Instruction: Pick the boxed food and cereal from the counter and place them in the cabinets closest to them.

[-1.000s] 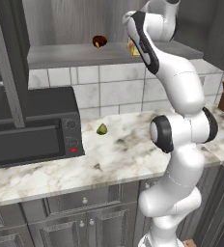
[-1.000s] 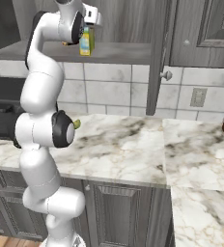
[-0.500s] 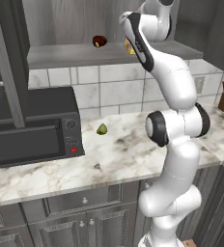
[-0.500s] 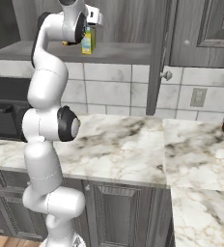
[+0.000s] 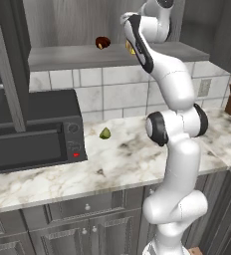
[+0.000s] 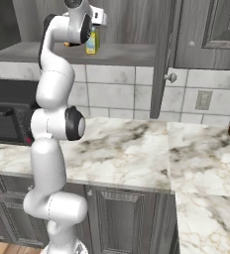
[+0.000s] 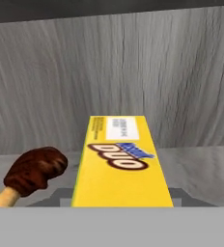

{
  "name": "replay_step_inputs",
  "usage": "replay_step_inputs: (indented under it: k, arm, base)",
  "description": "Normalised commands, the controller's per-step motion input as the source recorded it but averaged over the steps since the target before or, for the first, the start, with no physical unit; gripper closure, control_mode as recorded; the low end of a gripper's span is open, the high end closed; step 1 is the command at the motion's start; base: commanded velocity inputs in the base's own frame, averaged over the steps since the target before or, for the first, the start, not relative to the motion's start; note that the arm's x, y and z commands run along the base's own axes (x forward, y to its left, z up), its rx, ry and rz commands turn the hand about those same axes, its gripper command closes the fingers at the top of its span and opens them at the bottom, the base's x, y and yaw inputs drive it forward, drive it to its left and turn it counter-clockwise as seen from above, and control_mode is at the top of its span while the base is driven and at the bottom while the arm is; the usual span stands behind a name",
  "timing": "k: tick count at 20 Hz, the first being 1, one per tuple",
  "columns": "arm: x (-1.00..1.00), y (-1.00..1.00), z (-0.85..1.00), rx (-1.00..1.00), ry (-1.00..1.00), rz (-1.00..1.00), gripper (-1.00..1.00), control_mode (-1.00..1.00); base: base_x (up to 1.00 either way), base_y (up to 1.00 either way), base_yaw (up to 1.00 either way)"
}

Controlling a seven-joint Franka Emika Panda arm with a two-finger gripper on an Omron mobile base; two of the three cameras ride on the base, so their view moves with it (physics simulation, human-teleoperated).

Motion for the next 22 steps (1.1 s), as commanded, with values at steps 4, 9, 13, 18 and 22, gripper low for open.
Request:
replay_step_inputs:
  k: [4, 9, 13, 18, 22]
  arm:
    - [0.28, 0.0, 0.0, 0.0, -0.01, 0.0, 1.0, -1.0]
    - [0.09, 0.0, 0.0, 0.0, 0.0, 0.0, -1.0, -1.0]
    - [0.01, 0.0, 0.0, 0.0, 0.0, 0.0, -1.0, -1.0]
    - [0.0, 0.0, 0.0, 0.0, 0.0, 0.0, -1.0, -1.0]
    - [-0.06, 0.0, 0.01, 0.0, -0.01, 0.0, -1.0, -1.0]
  base:
    - [0.0, 0.0, 0.0]
    - [0.0, 0.0, 0.0]
    - [0.0, 0.0, 0.0]
    - [0.0, 0.0, 0.0]
    - [0.0, 0.0, 0.0]
